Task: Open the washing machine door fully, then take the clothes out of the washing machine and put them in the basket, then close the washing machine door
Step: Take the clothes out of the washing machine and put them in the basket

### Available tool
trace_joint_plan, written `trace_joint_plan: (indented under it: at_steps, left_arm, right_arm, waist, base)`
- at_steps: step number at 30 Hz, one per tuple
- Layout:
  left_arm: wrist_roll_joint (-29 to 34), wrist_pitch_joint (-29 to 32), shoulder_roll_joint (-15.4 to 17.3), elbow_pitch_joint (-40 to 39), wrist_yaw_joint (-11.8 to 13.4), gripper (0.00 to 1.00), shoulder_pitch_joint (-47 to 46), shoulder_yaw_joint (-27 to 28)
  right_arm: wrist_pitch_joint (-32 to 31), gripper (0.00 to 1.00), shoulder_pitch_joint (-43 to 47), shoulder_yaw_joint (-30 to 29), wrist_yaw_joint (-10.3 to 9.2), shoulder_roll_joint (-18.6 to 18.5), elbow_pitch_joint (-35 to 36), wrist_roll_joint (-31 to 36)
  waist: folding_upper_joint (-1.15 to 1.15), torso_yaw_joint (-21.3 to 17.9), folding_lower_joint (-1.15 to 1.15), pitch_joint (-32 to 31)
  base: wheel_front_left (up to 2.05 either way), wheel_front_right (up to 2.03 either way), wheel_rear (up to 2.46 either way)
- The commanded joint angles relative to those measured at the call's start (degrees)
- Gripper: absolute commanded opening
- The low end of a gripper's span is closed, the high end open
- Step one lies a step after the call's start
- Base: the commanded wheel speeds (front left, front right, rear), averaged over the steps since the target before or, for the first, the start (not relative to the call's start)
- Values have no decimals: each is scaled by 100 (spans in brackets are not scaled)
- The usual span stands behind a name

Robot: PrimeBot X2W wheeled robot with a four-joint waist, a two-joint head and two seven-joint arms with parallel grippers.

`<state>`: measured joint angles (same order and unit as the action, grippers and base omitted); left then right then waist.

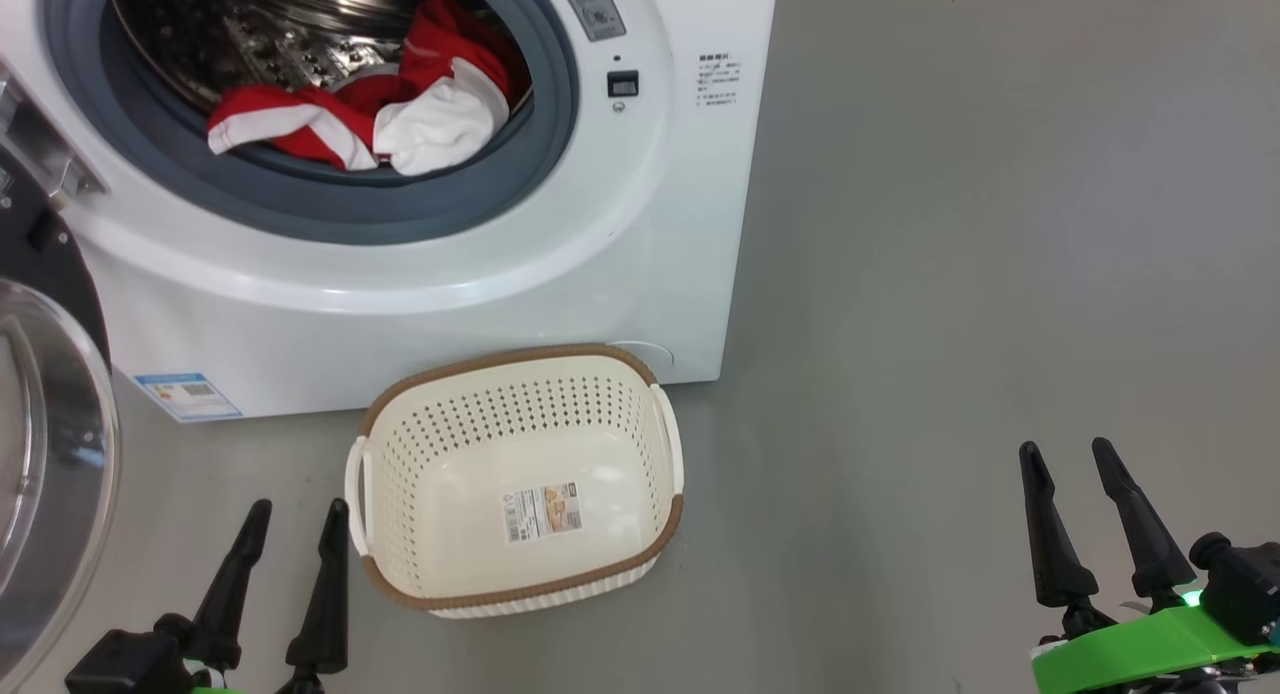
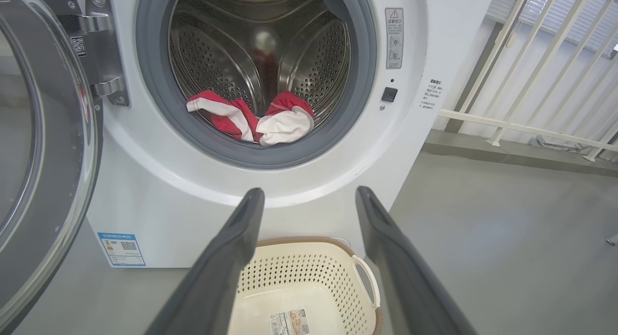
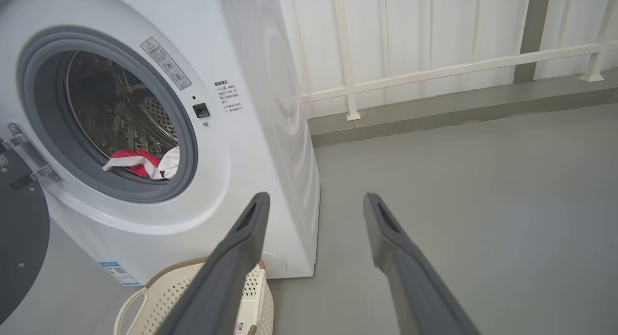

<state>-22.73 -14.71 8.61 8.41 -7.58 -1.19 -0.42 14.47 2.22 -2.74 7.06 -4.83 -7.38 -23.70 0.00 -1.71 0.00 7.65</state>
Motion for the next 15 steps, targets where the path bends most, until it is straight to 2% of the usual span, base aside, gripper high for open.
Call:
trace_joint_plan:
  at_steps: [1,9,15]
  left_arm:
    - [-16,-29,145,-160,9,100,-222,168]
    - [41,-29,122,-123,9,100,-246,187]
    - [48,-29,100,-135,9,100,-226,148]
  right_arm:
    - [52,100,-152,129,43,-49,137,5]
    - [52,100,-162,143,43,-44,130,4]
    - [52,100,-150,152,43,-46,137,5]
  waist:
    - [0,6,0,8]
    - [0,31,0,18]
    - [0,63,0,25]
  base:
    - [134,-139,4]
    - [129,-134,5]
    - [70,-70,0]
